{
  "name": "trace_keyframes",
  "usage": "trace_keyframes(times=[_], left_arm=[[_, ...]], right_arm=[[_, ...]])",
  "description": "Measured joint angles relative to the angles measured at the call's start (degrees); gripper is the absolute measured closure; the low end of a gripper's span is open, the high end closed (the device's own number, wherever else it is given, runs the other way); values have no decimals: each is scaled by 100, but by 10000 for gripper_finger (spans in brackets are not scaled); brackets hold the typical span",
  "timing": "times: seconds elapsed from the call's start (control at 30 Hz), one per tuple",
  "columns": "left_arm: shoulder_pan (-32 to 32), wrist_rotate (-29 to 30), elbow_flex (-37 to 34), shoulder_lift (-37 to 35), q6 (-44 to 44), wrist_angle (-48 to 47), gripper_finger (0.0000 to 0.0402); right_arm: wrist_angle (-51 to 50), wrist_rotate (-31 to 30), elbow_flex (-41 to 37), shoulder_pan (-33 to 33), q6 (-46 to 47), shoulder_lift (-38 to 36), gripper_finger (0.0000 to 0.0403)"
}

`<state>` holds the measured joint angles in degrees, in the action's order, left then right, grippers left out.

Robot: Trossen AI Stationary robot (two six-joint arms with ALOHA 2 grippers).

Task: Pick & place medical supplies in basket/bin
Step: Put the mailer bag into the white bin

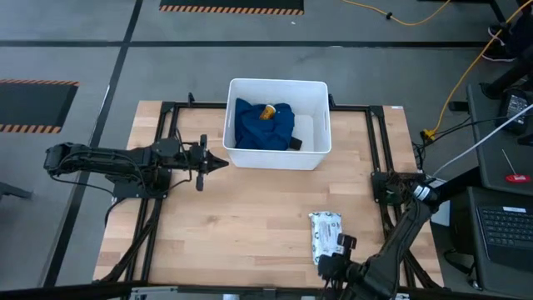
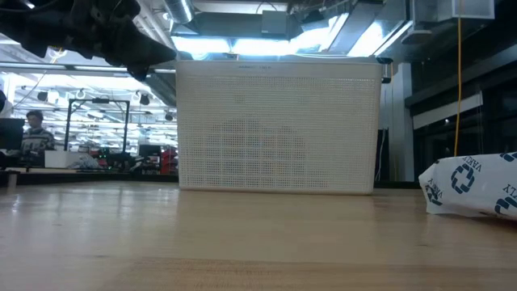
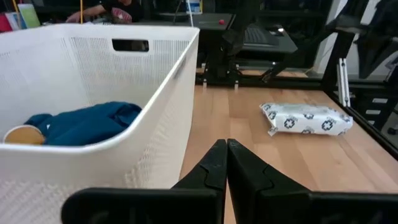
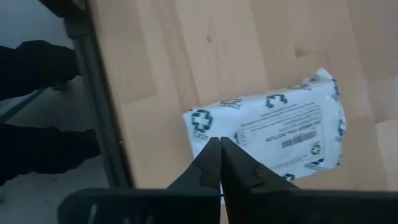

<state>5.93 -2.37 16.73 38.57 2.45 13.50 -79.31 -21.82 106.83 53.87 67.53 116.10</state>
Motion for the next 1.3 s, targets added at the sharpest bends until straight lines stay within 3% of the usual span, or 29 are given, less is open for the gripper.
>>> trace_keyframes(times=[0.37, 0.9, 1.3], left_arm=[[0, 0, 0, 0, 127, -387, 394], [0, -2, 0, 0, 237, -372, 394], [1, -2, 0, 0, 240, -383, 396]], right_arm=[[81, 101, 4, -3, -37, 10, 354], [145, 155, -30, 11, -52, 45, 184], [210, 552, -38, 17, -483, 794, 167]])
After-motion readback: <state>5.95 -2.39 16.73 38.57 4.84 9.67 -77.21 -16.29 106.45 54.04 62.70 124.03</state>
